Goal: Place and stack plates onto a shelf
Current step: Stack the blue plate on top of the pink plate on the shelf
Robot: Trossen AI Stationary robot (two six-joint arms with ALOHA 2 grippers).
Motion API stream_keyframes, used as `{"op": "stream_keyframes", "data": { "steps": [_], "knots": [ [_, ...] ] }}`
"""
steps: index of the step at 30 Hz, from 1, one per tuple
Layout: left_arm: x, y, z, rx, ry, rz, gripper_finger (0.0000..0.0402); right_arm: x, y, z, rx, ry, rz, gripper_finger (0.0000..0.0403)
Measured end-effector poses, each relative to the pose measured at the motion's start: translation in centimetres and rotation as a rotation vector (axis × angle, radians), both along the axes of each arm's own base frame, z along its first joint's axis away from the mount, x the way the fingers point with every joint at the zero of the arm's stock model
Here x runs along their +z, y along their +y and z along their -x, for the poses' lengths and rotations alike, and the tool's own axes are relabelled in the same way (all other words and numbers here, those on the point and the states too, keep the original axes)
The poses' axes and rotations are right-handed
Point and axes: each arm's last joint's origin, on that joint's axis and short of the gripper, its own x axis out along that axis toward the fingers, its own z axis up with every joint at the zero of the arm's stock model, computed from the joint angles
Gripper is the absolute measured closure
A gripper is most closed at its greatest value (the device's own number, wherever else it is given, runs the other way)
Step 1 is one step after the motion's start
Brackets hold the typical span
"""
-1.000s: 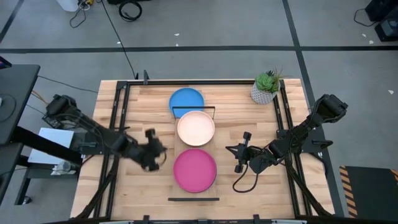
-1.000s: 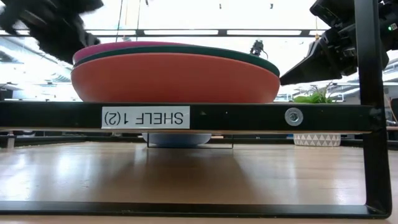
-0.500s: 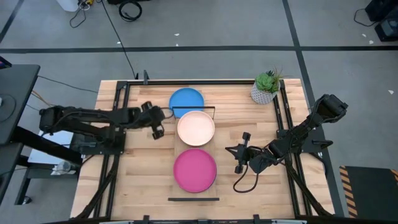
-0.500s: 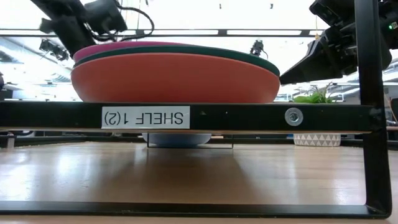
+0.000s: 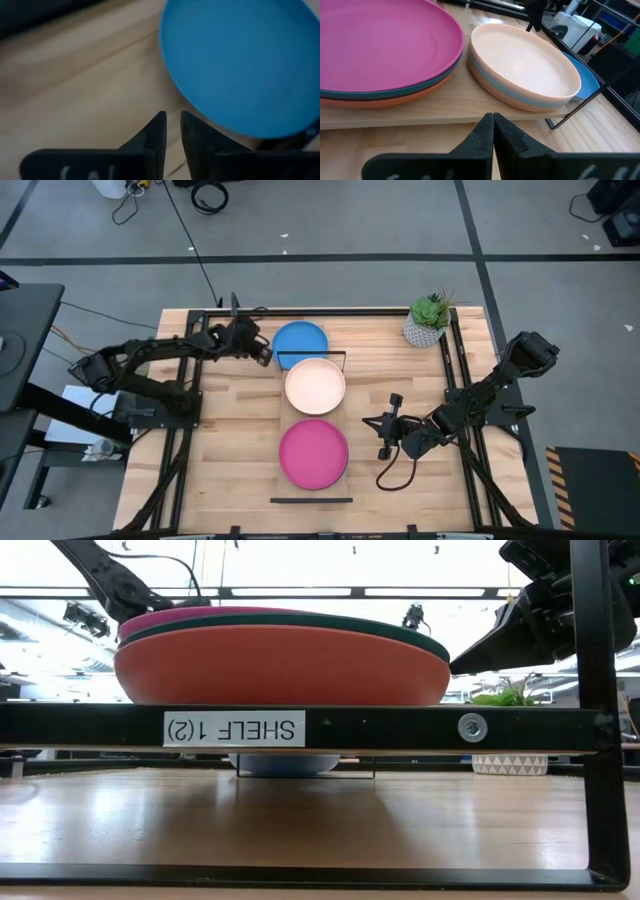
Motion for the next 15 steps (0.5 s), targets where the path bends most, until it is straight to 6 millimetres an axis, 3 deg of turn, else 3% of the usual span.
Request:
{"op": "stream_keyframes", "data": {
  "steps": [4, 15],
  "knots": [
    [-1.0, 1.0, -0.3, 0.085, -0.067, 0.074, 0.0320, 0.0, 0.0, 0.0, 0.000, -0.001, 0.000, 0.0389],
    [-2.3, 1.6, -1.7, 0.165, -0.164, 0.105, 0.0214, 0.0, 0.0, 0.0, 0.003, 0.002, 0.006, 0.0389]
  ]
}}
